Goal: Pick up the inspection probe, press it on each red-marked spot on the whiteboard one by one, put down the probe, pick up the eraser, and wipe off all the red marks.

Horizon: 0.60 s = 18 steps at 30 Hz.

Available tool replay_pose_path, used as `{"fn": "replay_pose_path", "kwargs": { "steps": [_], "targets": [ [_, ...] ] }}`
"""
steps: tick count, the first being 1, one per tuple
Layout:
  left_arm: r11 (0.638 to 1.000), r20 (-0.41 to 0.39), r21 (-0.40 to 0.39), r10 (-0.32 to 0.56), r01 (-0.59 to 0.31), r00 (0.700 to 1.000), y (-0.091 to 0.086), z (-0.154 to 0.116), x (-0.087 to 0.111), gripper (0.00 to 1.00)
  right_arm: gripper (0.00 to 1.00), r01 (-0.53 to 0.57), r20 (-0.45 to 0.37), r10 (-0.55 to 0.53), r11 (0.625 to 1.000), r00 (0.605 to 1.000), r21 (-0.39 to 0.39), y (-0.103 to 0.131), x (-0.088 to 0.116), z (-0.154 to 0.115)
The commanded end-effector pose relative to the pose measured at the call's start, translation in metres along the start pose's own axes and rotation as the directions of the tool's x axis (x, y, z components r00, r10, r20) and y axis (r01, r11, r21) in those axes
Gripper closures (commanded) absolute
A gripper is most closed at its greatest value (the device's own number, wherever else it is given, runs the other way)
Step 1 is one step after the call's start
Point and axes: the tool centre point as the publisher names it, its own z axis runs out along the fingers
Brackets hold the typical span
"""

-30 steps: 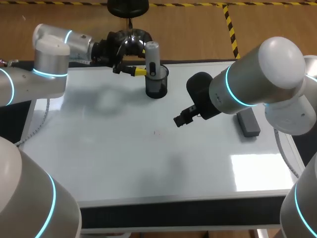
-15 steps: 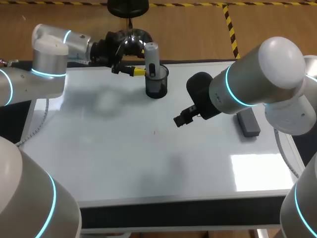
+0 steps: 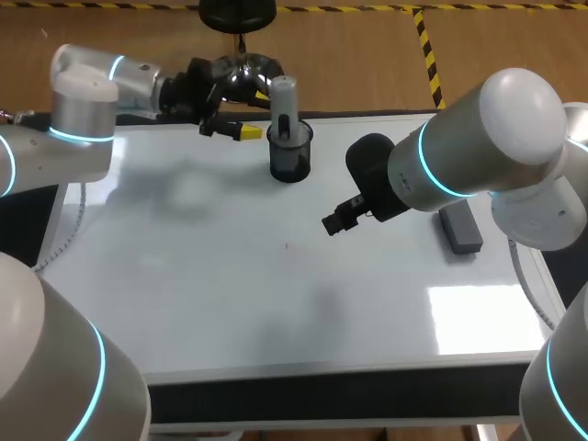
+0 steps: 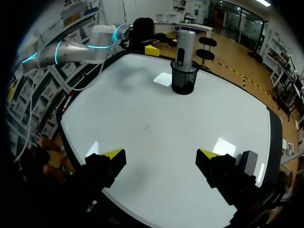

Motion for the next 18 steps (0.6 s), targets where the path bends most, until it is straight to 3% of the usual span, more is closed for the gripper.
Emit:
{"fn": "replay_pose_path", "kwargs": {
  "steps": [1,18],
  "targets": [
    [1.0,0.013,-0.004,0.001,-0.001,1.0,-0.003,-0.004,0.008,0.0,0.0,0.001,-0.001,-0.001,1.0,1.0,0.002,0.0,-0.001,-0.001],
    [1.0,0.018,0.018,0.0,0.0,1.0,-0.006,-0.009,0.019,0.0,0.0,0.001,-0.001,-0.001,1.0,1.0,0.002,0.0,-0.001,-0.001]
  ]
}}
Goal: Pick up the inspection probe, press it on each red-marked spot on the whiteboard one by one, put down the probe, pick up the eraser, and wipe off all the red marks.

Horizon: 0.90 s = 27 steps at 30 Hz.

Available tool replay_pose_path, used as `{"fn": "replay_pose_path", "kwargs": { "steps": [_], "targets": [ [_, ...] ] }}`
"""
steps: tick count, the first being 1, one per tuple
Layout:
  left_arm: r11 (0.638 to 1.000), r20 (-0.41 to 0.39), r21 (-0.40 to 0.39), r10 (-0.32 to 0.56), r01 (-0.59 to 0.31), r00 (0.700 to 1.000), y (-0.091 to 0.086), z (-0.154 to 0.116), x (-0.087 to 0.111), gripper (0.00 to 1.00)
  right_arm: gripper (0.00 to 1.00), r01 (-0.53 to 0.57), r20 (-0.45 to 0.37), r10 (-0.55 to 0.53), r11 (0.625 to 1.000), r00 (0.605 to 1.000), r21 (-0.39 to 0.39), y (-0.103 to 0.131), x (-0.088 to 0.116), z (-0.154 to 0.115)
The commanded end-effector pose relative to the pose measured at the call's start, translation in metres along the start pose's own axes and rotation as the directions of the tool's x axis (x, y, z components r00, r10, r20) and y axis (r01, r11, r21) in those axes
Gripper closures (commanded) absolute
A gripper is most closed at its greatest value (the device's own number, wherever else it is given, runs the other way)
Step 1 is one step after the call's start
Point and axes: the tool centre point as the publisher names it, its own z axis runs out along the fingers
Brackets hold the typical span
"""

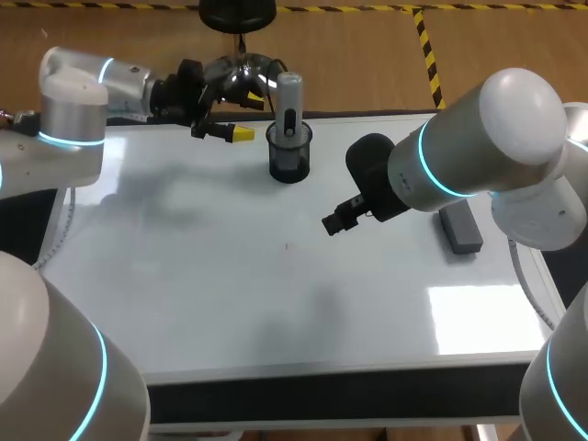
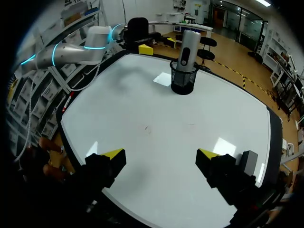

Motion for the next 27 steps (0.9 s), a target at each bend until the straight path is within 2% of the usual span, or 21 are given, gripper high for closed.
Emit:
{"fn": "replay_pose_path", "kwargs": {
  "steps": [1,27],
  "targets": [
    [1.0,0.005,0.008,-0.003,0.003,1.0,-0.002,0.0,0.007,0.0,0.0,0.001,-0.001,-0.001,1.0,1.0,0.002,0.0,-0.001,-0.001],
    [1.0,0.021,-0.005,-0.009,0.009,1.0,-0.031,-0.014,0.041,0.0,0.0,0.001,-0.001,-0.001,1.0,1.0,0.002,0.0,-0.001,-0.001]
  ]
}}
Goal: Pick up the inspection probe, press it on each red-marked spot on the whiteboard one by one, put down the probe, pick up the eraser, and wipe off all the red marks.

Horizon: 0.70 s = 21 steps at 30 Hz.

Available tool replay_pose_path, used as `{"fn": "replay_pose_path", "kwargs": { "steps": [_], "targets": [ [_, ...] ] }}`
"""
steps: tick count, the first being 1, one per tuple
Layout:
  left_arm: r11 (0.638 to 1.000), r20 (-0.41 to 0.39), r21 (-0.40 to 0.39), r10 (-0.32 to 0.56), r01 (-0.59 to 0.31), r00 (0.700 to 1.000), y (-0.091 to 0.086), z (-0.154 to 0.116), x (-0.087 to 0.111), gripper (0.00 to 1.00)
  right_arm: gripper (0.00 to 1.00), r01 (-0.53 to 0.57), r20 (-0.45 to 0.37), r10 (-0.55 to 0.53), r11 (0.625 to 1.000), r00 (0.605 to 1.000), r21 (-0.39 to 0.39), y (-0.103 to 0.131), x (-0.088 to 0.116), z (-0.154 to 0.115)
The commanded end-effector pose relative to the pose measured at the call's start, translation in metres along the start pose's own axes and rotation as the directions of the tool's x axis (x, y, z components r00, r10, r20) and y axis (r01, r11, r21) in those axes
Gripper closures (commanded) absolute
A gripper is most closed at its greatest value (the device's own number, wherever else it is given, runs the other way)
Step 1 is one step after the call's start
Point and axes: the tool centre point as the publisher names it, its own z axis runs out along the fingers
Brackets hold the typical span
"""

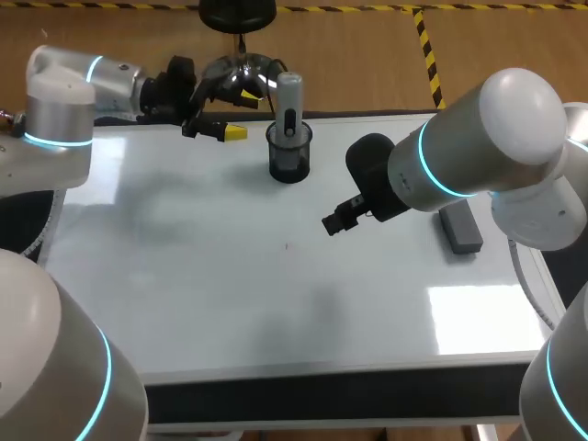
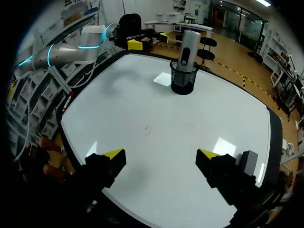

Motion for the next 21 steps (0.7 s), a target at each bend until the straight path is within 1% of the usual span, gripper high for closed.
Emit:
{"fn": "replay_pose_path", "kwargs": {
  "steps": [1,10,17,21],
  "targets": [
    [1.0,0.034,-0.02,-0.001,0.001,0.999,-0.011,-0.005,0.016,0.0,0.0,0.001,0.0,-0.001,1.0,1.0,0.002,0.0,-0.001,-0.001],
    [0.999,0.077,-0.045,0.007,-0.004,0.997,-0.022,-0.02,0.033,0.0,0.0,0.001,0.0,-0.001,1.0,1.0,0.002,0.0,-0.001,-0.001],
    [0.999,0.096,-0.043,0.011,-0.007,0.995,-0.027,-0.027,0.04,0.0,0.0,0.001,0.0,-0.001,1.0,1.0,0.002,0.0,-0.001,-0.001],
    [0.999,0.097,-0.043,0.012,-0.008,0.995,-0.027,-0.027,0.04,0.0,0.0,0.001,0.0,-0.001,1.0,1.0,0.002,0.0,-0.001,-0.001]
  ]
}}
